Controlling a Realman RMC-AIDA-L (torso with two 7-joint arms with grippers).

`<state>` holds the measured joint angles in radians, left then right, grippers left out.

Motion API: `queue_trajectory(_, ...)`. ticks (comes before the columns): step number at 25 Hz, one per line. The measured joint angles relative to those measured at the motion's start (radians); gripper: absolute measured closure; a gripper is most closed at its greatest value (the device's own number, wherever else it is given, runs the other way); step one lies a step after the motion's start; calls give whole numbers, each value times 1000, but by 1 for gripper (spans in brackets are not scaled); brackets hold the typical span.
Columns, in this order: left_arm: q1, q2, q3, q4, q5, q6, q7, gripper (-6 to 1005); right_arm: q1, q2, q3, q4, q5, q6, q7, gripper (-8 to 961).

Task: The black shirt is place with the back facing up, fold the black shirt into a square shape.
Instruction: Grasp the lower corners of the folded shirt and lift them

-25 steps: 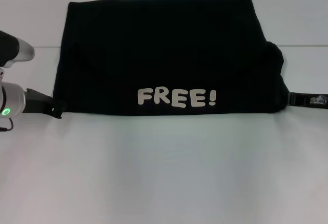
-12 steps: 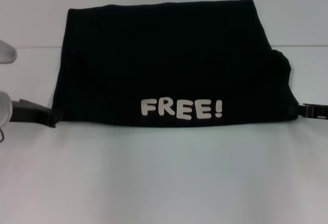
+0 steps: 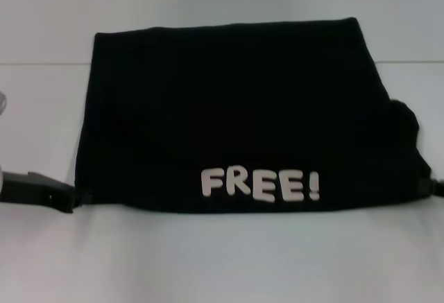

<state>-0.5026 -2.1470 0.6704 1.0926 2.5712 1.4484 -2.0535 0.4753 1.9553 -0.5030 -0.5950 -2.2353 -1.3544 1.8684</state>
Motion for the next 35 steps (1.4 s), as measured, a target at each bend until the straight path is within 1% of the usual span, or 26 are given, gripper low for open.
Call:
queue_trajectory(3, 14, 8, -9, 4, -15, 61, 13, 998, -42, -4, 27, -15, 0, -86, -43, 923)
queue_trajectory(9, 19, 20, -90, -6, -27, 211, 73, 999, -122, -6, 39, -25, -6, -216, -118, 923)
queue_trajectory(12, 32, 20, -115, -8, -28, 268, 89, 999, -156, -8, 40, -26, -8, -253, -143, 923)
queue_trajectory(18, 52, 21, -118, -37, -29, 383, 135, 999, -209, -15, 47, -26, -9, -291, -155, 923)
queue_trajectory(21, 53, 28, -123, -59, -24, 447, 161, 998, -227, -22, 51, -26, -12, -322, -165, 923)
queue_trajectory(24, 56, 31, -145, -68, -19, 470, 166, 998, -237, -26, 59, -26, -34, -339, -167, 924)
queue_trajectory(27, 60, 35, -159, -77, -18, 484, 171, 998, -243, -25, 74, -24, -70, -346, -167, 924)
queue_trajectory(35, 65, 37, -167, -83, -14, 513, 173, 998, -260, -22, 109, -25, -104, -397, -169, 924)
